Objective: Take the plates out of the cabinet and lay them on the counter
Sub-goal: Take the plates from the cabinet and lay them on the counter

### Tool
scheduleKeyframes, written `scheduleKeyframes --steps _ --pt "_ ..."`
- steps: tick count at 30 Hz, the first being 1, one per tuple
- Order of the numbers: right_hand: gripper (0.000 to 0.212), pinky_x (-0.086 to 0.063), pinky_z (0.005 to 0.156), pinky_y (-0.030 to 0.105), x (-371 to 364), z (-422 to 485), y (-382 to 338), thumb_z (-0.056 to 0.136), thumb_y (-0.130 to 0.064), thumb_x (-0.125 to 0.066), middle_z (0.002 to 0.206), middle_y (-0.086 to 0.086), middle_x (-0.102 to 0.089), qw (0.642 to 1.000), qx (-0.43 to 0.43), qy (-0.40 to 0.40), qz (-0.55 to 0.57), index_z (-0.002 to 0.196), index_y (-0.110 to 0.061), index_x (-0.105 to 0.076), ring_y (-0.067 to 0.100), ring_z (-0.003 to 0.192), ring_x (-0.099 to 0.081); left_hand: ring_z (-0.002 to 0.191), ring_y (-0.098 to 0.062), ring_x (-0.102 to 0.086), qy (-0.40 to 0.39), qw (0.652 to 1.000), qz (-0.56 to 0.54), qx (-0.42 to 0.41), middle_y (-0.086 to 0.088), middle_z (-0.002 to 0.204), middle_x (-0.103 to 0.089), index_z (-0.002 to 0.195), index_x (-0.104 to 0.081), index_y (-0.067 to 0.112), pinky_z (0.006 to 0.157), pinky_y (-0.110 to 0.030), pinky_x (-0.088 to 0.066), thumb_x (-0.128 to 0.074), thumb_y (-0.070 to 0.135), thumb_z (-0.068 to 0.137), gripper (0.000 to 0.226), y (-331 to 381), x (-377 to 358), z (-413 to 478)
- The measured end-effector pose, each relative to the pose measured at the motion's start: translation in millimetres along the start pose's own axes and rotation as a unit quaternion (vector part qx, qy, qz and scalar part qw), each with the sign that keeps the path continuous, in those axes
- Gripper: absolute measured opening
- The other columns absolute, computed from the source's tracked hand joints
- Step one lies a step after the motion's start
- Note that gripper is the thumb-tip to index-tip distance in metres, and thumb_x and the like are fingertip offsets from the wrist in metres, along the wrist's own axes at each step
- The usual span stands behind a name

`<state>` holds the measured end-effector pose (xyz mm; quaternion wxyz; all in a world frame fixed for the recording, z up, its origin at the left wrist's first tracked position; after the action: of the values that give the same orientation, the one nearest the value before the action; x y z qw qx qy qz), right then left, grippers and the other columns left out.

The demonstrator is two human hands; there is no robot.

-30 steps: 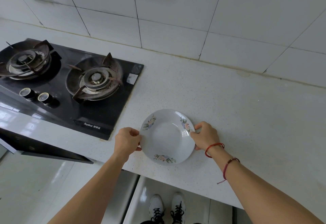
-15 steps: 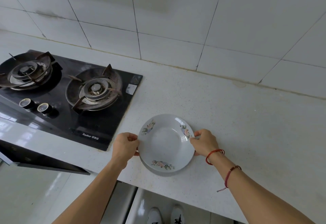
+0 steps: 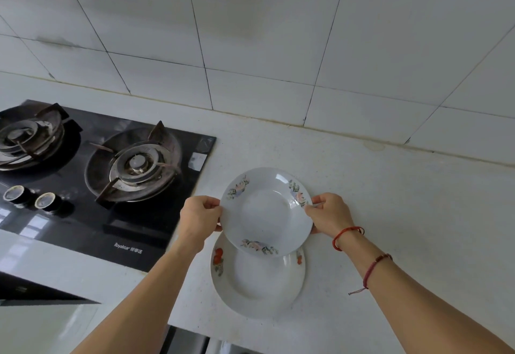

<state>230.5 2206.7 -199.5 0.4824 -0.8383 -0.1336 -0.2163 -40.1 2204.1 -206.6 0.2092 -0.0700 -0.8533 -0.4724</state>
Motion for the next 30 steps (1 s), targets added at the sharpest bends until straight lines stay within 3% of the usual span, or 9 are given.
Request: scheduleKeyframes --steps 10,13,18,22,26,30 --pt "0.020 -0.062 0.062 0.047 4.3 68.7 -13.7 0.082 -0.008 -0.066 0.080 0.003 -0.069 0.999 0.001 0.035 0.002 0.073 -0.025 -0.057 0.026 0.076 -0.071 0.075 -0.028 -0.071 0.014 1.000 0.009 -0.026 -0.010 0.082 -0.073 0.084 -0.073 0.006 0.063 -0.039 -0.062 -0.061 -0.005 0.086 0.017 32.3 -26.9 60.7" --pt "0.008 -0.062 0.061 0.046 1.4 87.1 -10.7 0.082 -0.010 -0.068 0.088 0.009 -0.071 0.999 -0.003 0.036 -0.006 0.085 -0.016 -0.063 0.026 0.079 -0.071 0.075 -0.027 -0.070 0.015 0.999 0.016 -0.028 -0.009 0.083 -0.072 0.083 -0.072 0.007 0.063 -0.038 -0.062 -0.060 -0.004 0.087 0.017 36.6 -34.1 74.3" --pt "0.016 -0.062 0.060 0.043 -5.1 104.8 -8.5 0.084 -0.009 -0.066 0.097 0.013 -0.073 0.999 -0.003 0.033 -0.010 0.100 -0.007 -0.066 0.027 0.081 -0.071 0.075 -0.024 -0.069 0.015 1.000 0.017 -0.015 -0.007 0.084 -0.070 0.082 -0.069 0.010 0.060 -0.033 -0.061 -0.059 -0.004 0.089 0.019 37.5 -42.4 90.8" --pt "0.007 -0.062 0.059 0.042 -7.8 112.5 -6.4 0.085 -0.008 -0.066 0.098 0.014 -0.073 0.999 0.003 0.034 -0.019 0.089 -0.013 -0.062 0.027 0.081 -0.072 0.078 -0.026 -0.069 0.015 1.000 0.014 -0.010 -0.006 0.085 -0.069 0.080 -0.067 0.013 0.062 -0.034 -0.061 -0.058 -0.005 0.090 0.022 35.1 -47.1 98.0" --pt "0.024 -0.062 0.063 0.045 -9.4 114.8 -5.6 0.087 -0.007 -0.064 0.088 0.012 -0.071 0.998 0.016 0.036 -0.040 0.071 -0.022 -0.056 0.026 0.079 -0.071 0.075 -0.024 -0.068 0.022 1.000 0.011 -0.015 -0.007 0.086 -0.069 0.086 -0.069 0.009 0.063 -0.035 -0.061 -0.058 -0.004 0.090 0.018 33.7 -50.2 101.4" --pt "0.003 -0.062 0.061 0.043 -11.7 122.9 0.3 0.086 -0.010 -0.065 0.090 0.010 -0.073 0.998 0.017 0.044 -0.035 0.089 -0.009 -0.065 0.024 0.078 -0.072 0.074 -0.023 -0.068 0.024 0.999 0.006 -0.021 -0.007 0.086 -0.070 0.086 -0.070 0.009 0.059 -0.030 -0.060 -0.057 -0.004 0.091 0.018 32.9 -51.8 102.9"
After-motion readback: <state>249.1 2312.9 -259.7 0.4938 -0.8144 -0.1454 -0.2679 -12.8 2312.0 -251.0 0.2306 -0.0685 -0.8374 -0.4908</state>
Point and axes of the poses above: each hand's wrist, its own z-axis towards the middle knuckle, its own x-axis out of the back of the hand, y = z × x, the point moved 2 cm from there along z, towards the middle knuckle
